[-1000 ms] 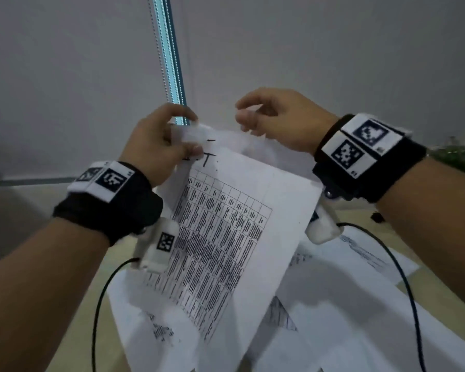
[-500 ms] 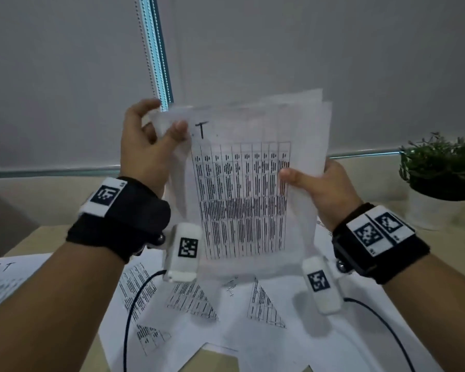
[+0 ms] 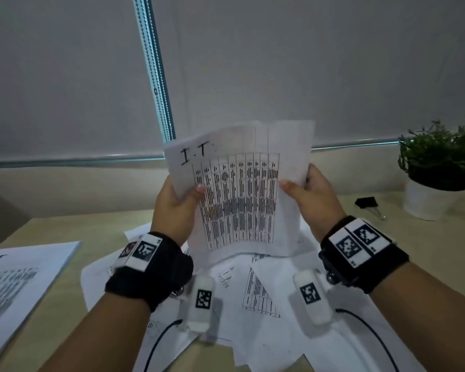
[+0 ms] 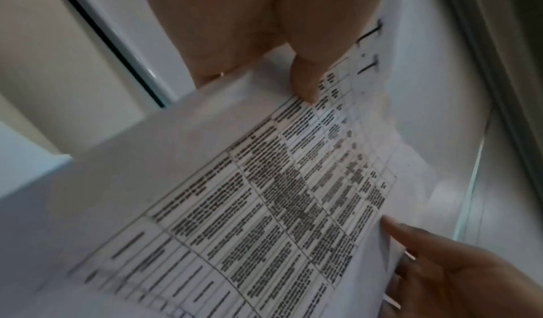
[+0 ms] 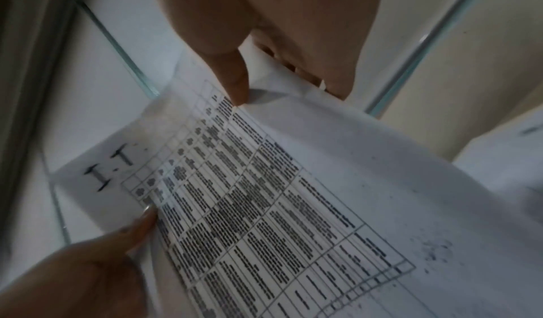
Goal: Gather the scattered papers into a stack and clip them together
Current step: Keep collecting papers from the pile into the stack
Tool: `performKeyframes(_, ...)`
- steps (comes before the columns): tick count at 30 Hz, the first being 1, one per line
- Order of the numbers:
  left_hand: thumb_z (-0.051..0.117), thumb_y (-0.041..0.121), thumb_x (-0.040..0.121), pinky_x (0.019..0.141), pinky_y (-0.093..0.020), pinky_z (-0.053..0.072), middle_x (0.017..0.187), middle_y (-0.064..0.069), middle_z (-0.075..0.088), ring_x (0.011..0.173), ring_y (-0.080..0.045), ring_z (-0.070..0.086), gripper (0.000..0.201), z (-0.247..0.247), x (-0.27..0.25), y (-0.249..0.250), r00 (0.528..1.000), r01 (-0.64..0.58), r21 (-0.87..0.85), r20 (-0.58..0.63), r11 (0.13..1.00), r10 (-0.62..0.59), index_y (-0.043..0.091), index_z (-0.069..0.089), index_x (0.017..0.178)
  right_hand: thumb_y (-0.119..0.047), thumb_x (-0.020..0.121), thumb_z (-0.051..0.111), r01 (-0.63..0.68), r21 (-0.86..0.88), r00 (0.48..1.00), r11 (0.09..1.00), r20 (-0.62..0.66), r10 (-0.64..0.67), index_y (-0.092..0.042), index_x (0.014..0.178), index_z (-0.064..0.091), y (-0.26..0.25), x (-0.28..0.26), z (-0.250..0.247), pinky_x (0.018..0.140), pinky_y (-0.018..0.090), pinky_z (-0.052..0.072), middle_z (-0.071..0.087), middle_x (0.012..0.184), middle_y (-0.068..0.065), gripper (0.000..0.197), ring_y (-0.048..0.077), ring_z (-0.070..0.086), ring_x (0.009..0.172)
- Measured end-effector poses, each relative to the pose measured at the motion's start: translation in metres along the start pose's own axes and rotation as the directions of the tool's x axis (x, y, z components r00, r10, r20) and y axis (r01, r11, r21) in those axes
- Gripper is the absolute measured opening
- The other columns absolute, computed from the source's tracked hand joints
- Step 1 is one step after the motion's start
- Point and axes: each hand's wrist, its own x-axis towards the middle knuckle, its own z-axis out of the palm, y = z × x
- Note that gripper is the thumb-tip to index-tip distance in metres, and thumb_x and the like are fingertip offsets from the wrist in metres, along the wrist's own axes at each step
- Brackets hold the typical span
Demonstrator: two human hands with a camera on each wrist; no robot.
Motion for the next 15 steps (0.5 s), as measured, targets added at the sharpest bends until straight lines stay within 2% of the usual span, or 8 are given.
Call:
performKeyframes(3, 0.061, 0.019, 0.089, 0.093, -0.039, 0.05, 0.113, 0.001, 0.064, 0.107, -0.017, 0.062, 0.032, -0.001, 0.009, 0.009, 0.998, -0.049, -0.04, -0.042, 0.998, 0.047, 0.021, 0.046, 0.117, -0.008, 0.085, 0.064, 0.069, 0.019, 0.998, 0.997, 0.002, -0.069, -0.02, 0.114, 0.05, -0.016, 0.004, 0.003, 0.092, 0.039, 0.051, 0.065, 0.115, 0.005, 0.034, 0.02, 0.064, 0.104)
performKeyframes(6, 0.063, 0.019, 0.087, 0.095, -0.037, 0.048, 0.11, 0.006, 0.06, 0.103, -0.011, 0.06, 0.044, -0.004, 0.008, 0.004, 0.999, -0.006, -0.028, -0.033, 1.0, 0.005, 0.021, 0.035, 0.121, -0.002, 0.083, 0.062, -0.006, 0.051, 1.0, 0.999, -0.009, 0.006, -0.019, 0.116, 0.044, -0.008, 0.005, 0.001, 0.095, 0.039, 0.049, 0.063, 0.116, 0.009, 0.041, 0.022, 0.062, 0.104)
performKeyframes(8, 0.061, 0.02, 0.088, 0.096, -0.039, 0.048, 0.107, 0.011, 0.06, 0.101, -0.007, 0.059, 0.041, -0.004, 0.001, -0.005, 0.999, 0.036, 0.032, 0.003, 0.999, -0.036, 0.019, 0.038, 0.121, 0.0, 0.083, 0.06, -0.081, 0.009, 0.997, 0.997, 0.013, 0.081, -0.018, 0.118, 0.042, 0.005, 0.002, 0.001, 0.097, 0.042, 0.047, 0.063, 0.117, 0.012, 0.043, 0.024, 0.061, 0.104)
performKeyframes(10, 0.057, 0.016, 0.09, 0.093, -0.037, 0.049, 0.107, 0.013, 0.062, 0.101, -0.005, 0.06, 0.035, -0.004, -0.003, -0.012, 0.999, 0.025, 0.065, 0.031, 0.998, -0.027, 0.017, 0.046, 0.123, 0.004, 0.083, 0.056, -0.119, -0.05, 0.992, 0.992, 0.024, 0.121, -0.019, 0.121, 0.038, 0.017, 0.004, 0.001, 0.095, 0.042, 0.047, 0.062, 0.114, 0.011, 0.048, 0.026, 0.06, 0.104)
performKeyframes(12, 0.055, 0.009, 0.092, 0.084, -0.031, 0.051, 0.104, 0.012, 0.065, 0.097, -0.007, 0.062, 0.032, -0.007, 0.001, -0.012, 1.0, 0.004, 0.078, 0.011, 0.997, -0.005, 0.016, 0.051, 0.122, 0.006, 0.082, 0.053, -0.125, -0.182, 0.99, 0.975, 0.049, 0.136, -0.018, 0.131, 0.031, 0.024, 0.011, -0.004, 0.091, 0.035, 0.045, 0.057, 0.109, 0.007, 0.059, 0.025, 0.058, 0.104)
performKeyframes(13, 0.054, 0.008, 0.092, 0.079, -0.029, 0.051, 0.102, 0.011, 0.065, 0.095, -0.01, 0.063, 0.031, -0.012, 0.006, -0.012, 1.0, 0.005, 0.089, -0.018, 0.996, -0.003, 0.017, 0.052, 0.122, 0.005, 0.082, 0.054, -0.118, -0.319, 0.981, 0.94, 0.11, 0.161, -0.019, 0.135, 0.028, 0.028, 0.012, -0.008, 0.089, 0.033, 0.044, 0.055, 0.112, 0.006, 0.064, 0.025, 0.055, 0.107)
performKeyframes(14, 0.054, 0.009, 0.092, 0.077, -0.029, 0.051, 0.102, 0.01, 0.066, 0.095, -0.012, 0.063, 0.031, -0.019, 0.011, -0.012, 0.999, 0.014, 0.109, -0.052, 0.994, -0.008, 0.019, 0.052, 0.121, 0.001, 0.081, 0.057, -0.069, -0.523, 0.952, 0.849, 0.219, 0.213, -0.02, 0.138, 0.027, 0.031, 0.012, -0.012, 0.09, 0.031, 0.044, 0.052, 0.119, 0.006, 0.067, 0.025, 0.053, 0.112)
performKeyframes(15, 0.055, 0.012, 0.091, 0.08, -0.033, 0.052, 0.103, 0.009, 0.067, 0.097, -0.015, 0.063, 0.03, -0.03, 0.018, -0.015, 0.996, 0.029, 0.134, -0.092, 0.991, -0.016, 0.022, 0.053, 0.12, -0.005, 0.08, 0.061, 0.039, -0.717, 0.892, 0.696, 0.338, 0.299, -0.022, 0.14, 0.028, 0.036, 0.009, -0.016, 0.093, 0.031, 0.042, 0.048, 0.129, 0.006, 0.07, 0.024, 0.051, 0.118)
